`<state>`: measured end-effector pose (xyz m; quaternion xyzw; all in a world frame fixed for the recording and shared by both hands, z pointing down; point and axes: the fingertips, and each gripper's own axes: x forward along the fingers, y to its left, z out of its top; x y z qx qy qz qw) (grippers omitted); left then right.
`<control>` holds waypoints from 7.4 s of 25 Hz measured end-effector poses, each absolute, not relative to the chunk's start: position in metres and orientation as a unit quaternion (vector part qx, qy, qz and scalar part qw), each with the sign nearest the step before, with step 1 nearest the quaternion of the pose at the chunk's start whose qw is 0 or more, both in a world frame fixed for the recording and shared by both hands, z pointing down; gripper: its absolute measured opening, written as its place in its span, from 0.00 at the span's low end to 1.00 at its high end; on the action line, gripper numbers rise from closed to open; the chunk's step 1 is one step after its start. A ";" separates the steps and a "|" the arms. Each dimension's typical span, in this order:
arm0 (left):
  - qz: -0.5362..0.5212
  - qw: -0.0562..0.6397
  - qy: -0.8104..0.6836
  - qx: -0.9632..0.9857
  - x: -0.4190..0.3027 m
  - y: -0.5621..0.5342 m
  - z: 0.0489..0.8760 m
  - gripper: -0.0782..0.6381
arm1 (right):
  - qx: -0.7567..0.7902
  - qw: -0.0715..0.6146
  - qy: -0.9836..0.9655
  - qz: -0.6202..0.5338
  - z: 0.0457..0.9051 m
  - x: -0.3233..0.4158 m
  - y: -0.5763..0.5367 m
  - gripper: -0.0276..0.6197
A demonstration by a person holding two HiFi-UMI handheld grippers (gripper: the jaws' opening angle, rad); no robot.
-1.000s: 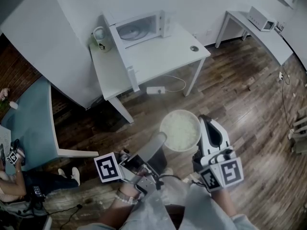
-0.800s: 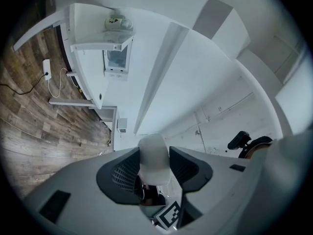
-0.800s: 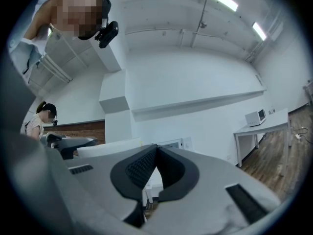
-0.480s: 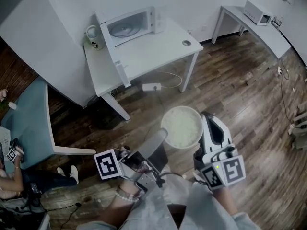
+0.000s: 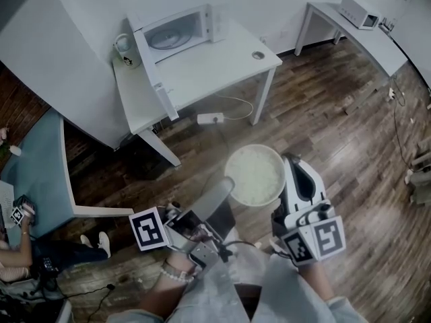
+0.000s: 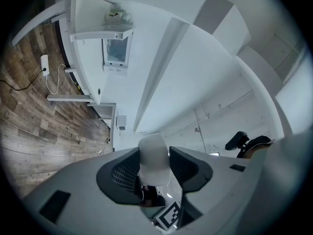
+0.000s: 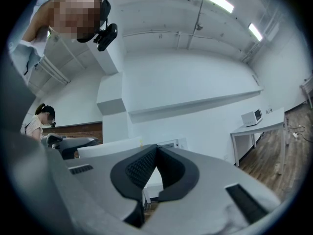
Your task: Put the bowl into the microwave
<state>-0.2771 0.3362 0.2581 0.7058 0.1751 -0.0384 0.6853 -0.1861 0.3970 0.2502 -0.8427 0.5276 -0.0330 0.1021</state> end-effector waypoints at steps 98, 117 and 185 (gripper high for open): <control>-0.230 0.660 -0.027 0.714 0.083 0.110 0.270 0.37 | -0.665 0.106 0.732 -0.101 0.269 0.190 0.112 0.05; -0.224 0.653 -0.027 0.723 0.088 0.058 0.273 0.37 | -0.660 0.095 0.739 -0.101 0.274 0.193 0.058 0.05; -0.276 0.629 -0.161 0.709 0.051 -0.139 0.367 0.36 | -0.560 -0.026 0.813 -0.159 0.375 0.150 -0.168 0.05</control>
